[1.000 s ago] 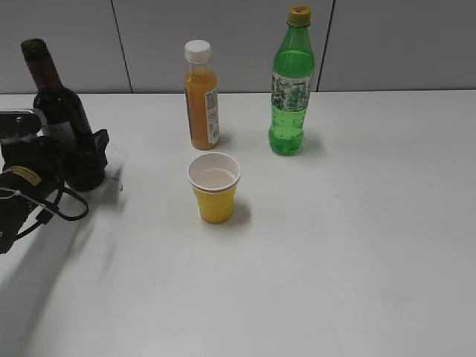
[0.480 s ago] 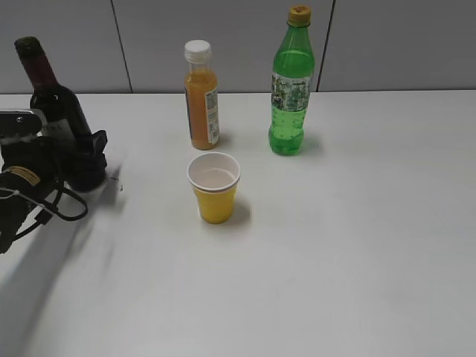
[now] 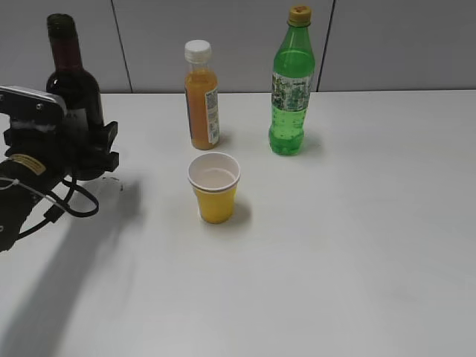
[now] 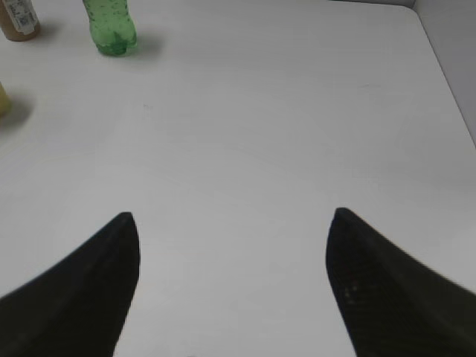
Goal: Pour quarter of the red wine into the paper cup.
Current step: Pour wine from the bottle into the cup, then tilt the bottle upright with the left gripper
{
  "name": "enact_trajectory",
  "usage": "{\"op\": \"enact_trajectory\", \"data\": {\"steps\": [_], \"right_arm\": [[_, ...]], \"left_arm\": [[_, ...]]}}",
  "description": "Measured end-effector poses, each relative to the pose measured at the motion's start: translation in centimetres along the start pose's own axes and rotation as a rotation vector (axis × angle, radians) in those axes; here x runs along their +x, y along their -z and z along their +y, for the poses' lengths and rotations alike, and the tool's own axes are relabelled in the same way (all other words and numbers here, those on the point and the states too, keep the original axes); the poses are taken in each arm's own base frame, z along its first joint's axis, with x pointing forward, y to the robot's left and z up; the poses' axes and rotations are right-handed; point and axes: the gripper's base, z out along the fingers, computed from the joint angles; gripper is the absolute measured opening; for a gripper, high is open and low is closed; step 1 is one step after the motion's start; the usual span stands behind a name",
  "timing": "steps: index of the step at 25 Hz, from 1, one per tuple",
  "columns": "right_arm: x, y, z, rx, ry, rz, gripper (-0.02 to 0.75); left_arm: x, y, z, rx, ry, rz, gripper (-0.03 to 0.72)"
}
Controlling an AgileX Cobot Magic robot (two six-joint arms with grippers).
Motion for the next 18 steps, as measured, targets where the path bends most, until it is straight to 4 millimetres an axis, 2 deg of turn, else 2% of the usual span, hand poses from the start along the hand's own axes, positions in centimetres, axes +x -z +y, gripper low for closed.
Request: {"op": "enact_trajectory", "data": {"steps": [9, 18], "right_arm": [[0.0, 0.0, 0.0, 0.0, 0.0, 0.0, 0.594], [0.0, 0.0, 0.0, 0.0, 0.0, 0.0, 0.594]], "left_arm": [[-1.5, 1.1, -3.3, 0.02, -0.253, 0.007, 0.532], [-0.8, 1.4, -2.8, -0.066, -0.388, 0.114, 0.532]]}}
